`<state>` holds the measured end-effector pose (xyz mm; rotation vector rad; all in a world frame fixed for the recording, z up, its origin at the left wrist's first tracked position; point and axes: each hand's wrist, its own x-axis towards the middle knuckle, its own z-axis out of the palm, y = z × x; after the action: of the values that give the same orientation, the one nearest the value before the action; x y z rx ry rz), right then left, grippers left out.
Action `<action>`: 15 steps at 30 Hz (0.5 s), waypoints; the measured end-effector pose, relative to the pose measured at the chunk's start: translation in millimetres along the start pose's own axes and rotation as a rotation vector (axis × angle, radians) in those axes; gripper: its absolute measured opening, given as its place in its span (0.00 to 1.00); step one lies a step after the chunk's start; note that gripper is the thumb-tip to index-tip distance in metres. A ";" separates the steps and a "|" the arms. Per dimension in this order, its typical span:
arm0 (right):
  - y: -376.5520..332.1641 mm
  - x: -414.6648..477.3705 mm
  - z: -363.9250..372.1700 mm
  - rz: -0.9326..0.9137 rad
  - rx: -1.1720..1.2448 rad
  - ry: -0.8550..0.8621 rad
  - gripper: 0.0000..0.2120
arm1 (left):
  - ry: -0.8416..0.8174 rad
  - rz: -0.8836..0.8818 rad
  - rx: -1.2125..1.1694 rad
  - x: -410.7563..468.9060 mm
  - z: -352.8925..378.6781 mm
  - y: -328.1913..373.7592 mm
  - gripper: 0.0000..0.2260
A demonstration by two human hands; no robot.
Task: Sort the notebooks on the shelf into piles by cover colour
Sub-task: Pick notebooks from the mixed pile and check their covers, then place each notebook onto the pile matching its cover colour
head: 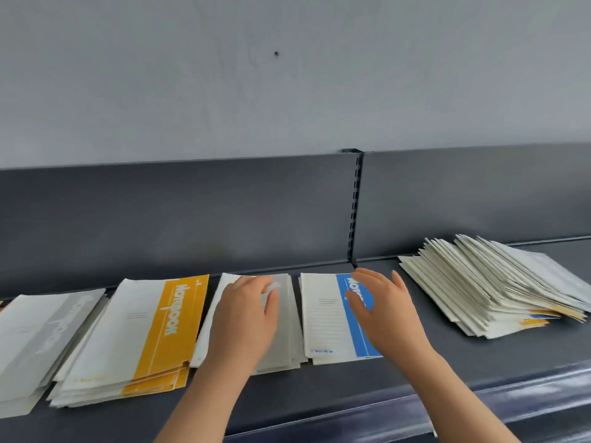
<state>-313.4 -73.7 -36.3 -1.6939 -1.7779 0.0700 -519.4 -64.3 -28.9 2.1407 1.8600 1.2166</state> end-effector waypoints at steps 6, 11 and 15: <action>94.0 14.1 -50.1 0.005 -0.030 0.039 0.18 | -0.037 0.001 -0.071 7.3 66.8 80.5 0.12; 187.9 23.6 -101.0 0.040 -0.055 0.057 0.17 | -0.091 0.018 -0.193 10.6 134.4 161.9 0.09; 267.2 25.9 -134.0 0.160 -0.066 0.073 0.15 | -0.150 0.066 -0.228 9.4 180.1 221.7 0.08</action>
<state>-13.8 -62.5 -48.0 -1.8599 -1.6056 0.0185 -234.9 -38.1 -34.1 2.1188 1.5237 1.1786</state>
